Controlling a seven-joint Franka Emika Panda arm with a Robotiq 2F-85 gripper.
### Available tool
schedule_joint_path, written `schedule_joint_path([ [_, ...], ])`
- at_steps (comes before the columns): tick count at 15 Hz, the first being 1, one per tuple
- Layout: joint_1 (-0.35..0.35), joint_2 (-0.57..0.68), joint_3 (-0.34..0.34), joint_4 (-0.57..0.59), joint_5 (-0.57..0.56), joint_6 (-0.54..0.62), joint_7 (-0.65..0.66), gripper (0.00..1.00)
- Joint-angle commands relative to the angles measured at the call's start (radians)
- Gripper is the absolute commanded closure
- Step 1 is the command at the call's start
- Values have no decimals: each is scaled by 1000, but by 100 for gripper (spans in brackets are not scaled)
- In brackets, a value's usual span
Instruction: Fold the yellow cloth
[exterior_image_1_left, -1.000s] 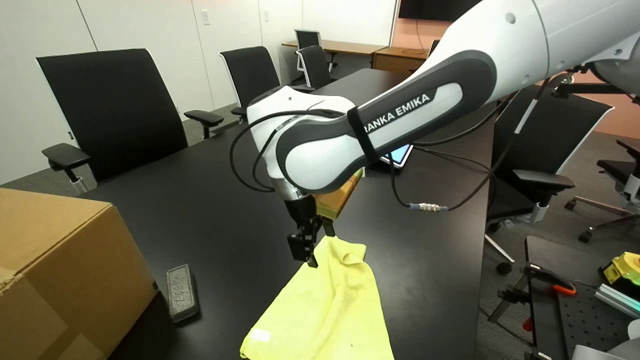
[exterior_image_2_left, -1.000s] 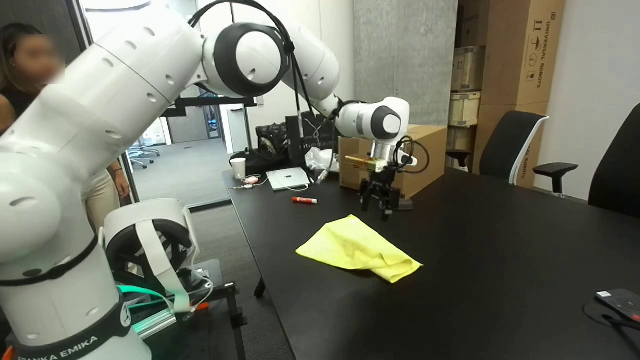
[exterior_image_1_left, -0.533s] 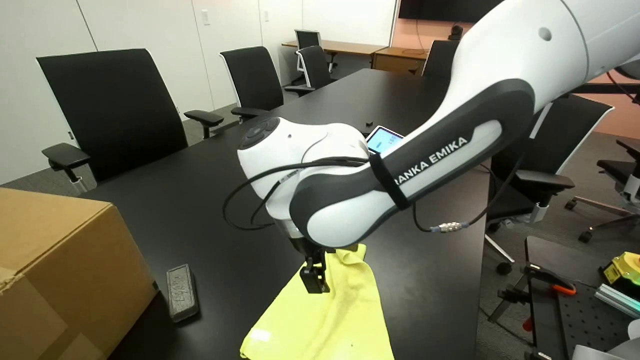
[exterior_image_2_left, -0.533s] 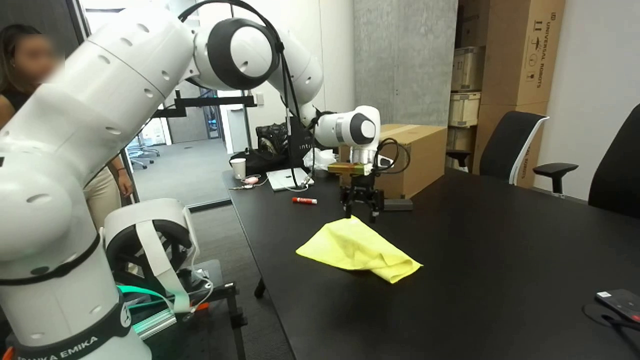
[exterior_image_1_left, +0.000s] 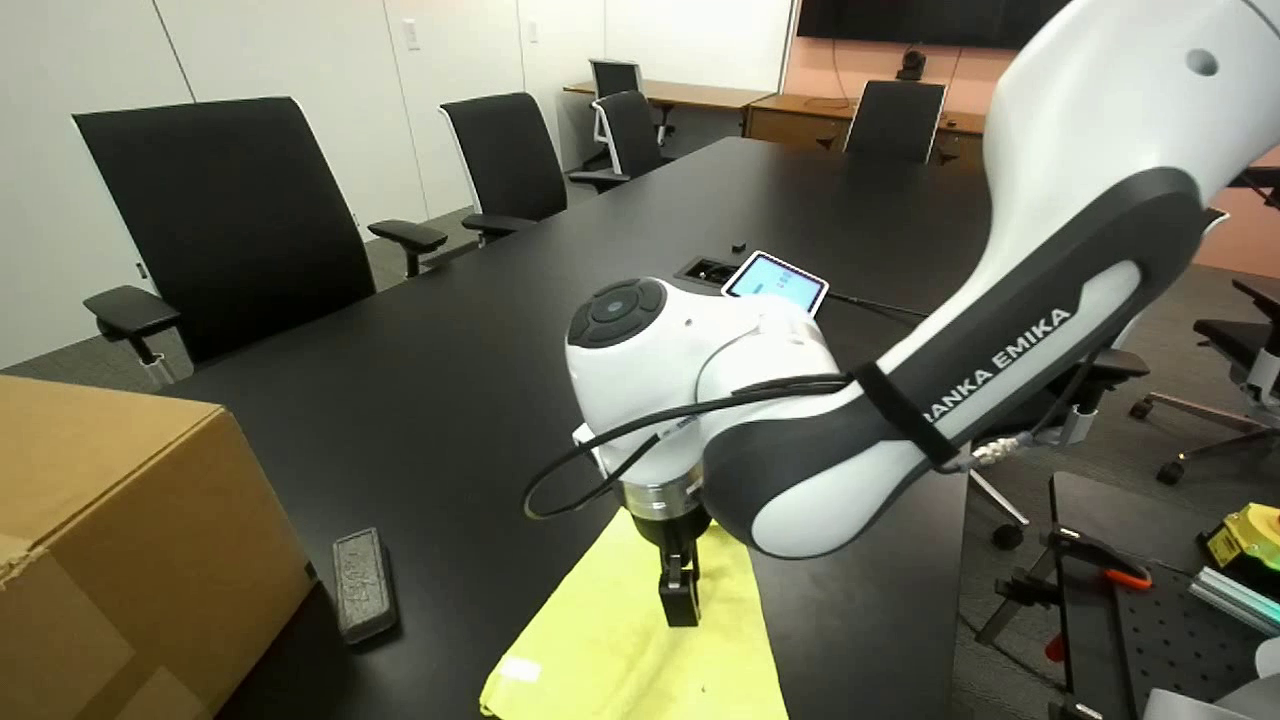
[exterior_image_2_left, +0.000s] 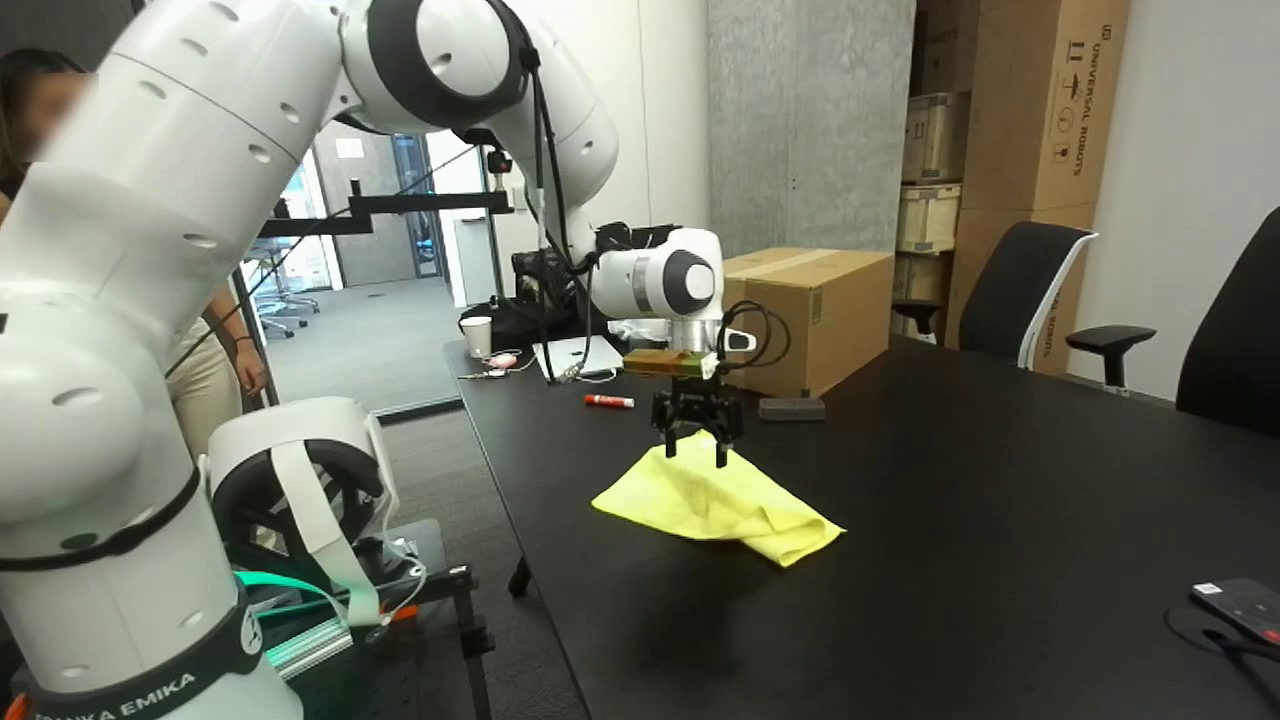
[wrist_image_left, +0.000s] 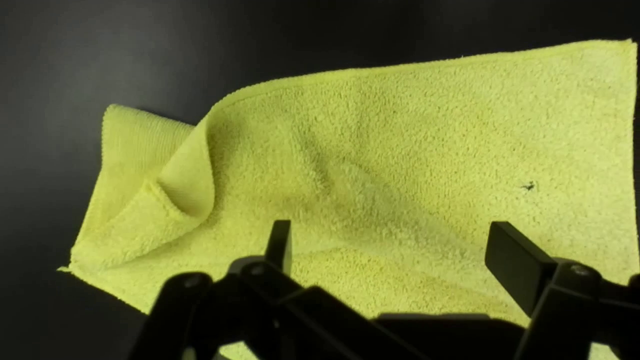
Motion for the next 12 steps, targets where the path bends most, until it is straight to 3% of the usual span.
schedule_joint_path([
  [1,-15,-101,9,-156,-7,86,6,0],
  [6,-39,-138,29,-218,12,136,-35,0],
  [12,-45,-155,41,-289,-80,274,-202,0],
])
